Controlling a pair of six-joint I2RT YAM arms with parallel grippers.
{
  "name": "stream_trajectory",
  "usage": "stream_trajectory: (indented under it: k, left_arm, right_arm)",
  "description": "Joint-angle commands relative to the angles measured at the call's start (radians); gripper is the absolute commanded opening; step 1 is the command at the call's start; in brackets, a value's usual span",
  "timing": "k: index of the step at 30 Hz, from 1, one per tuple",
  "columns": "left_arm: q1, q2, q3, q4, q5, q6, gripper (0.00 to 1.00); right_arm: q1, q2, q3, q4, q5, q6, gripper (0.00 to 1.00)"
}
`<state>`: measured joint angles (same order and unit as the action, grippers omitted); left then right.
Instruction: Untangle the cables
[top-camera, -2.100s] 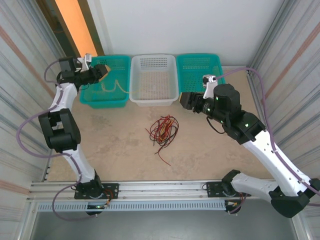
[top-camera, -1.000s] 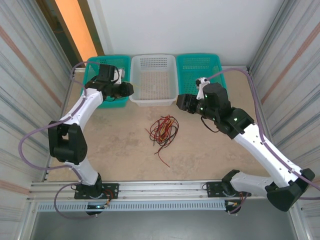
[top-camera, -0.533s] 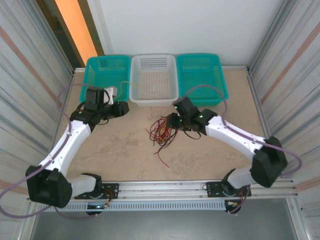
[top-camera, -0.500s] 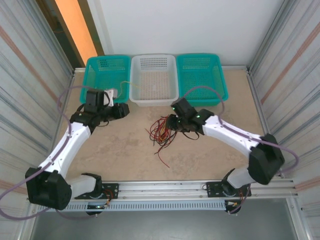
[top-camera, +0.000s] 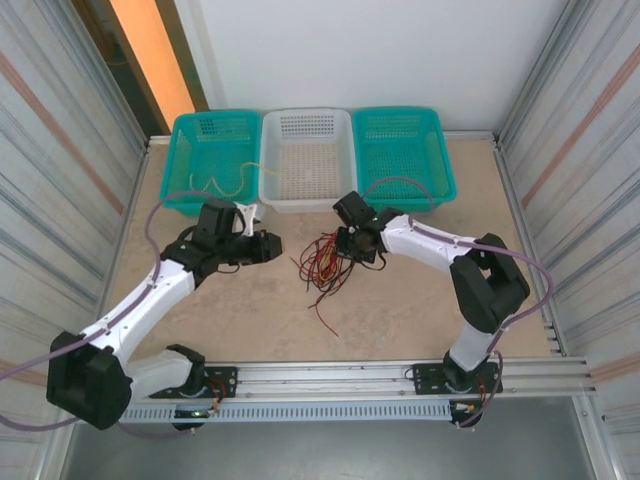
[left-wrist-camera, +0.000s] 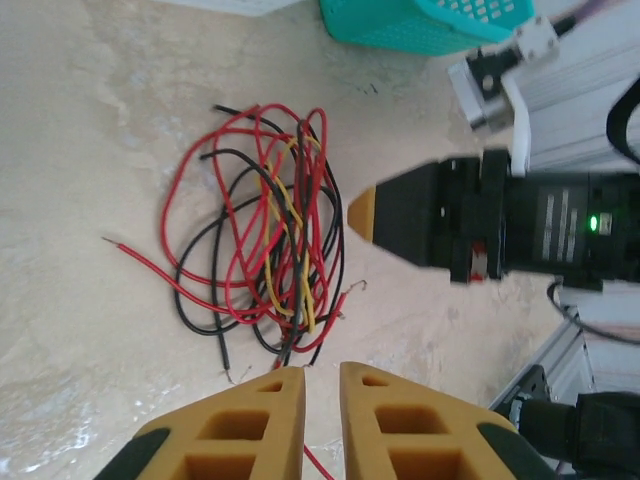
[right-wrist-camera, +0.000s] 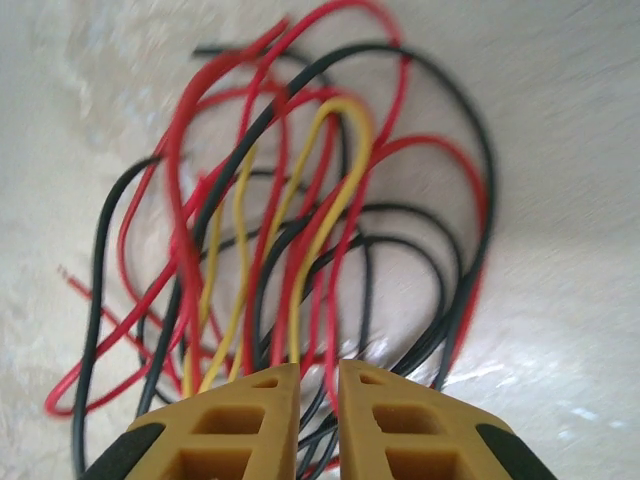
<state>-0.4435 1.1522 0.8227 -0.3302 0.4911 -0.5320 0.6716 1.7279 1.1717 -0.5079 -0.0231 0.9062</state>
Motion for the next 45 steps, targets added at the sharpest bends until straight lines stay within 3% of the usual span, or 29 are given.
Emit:
stream_trajectory:
  k: [1, 7, 18, 22, 24, 28, 38, 45]
  left_arm:
    - [-0.061, 0.043, 0.030, 0.037, 0.025, 0.003, 0.21]
    - [-0.139, 0.102, 0.086, 0.001, -0.043, 0.043, 0.35]
    - [-0.147, 0.147, 0.121, -0.026, -0.061, 0.054, 0.45]
    - [-0.150, 0.150, 0.128, -0.030, -0.063, 0.058, 0.49]
    - [-0.152, 0.150, 0.127, -0.033, -0.067, 0.064, 0.52]
    - [-0.151, 0.174, 0.121, -0.025, -0.072, 0.072, 0.57]
    - [-0.199, 0.243, 0.125, 0.066, -0.085, 0.057, 0.66]
    - [-0.196, 0.259, 0.130, 0.056, -0.161, 0.055, 0.64]
  right_arm:
    - [-0.041, 0.027, 0.028, 0.007, -0.008, 0.022, 0.16]
    - [-0.070, 0.053, 0.020, 0.083, -0.046, 0.014, 0.19]
    - [-0.103, 0.126, 0.003, 0.199, -0.132, 0.013, 0.16]
    - [-0.106, 0.127, -0.002, 0.210, -0.138, 0.005, 0.06]
    - [-0.103, 0.102, -0.017, 0.213, -0.134, 0.001, 0.00]
    - [-0.080, 0.014, -0.049, 0.214, -0.122, -0.025, 0.00]
    - [0.089, -0.228, -0.016, 0.127, 0.086, -0.138, 0.00]
    - [0.098, -0.333, -0.008, 0.173, 0.094, -0.148, 0.00]
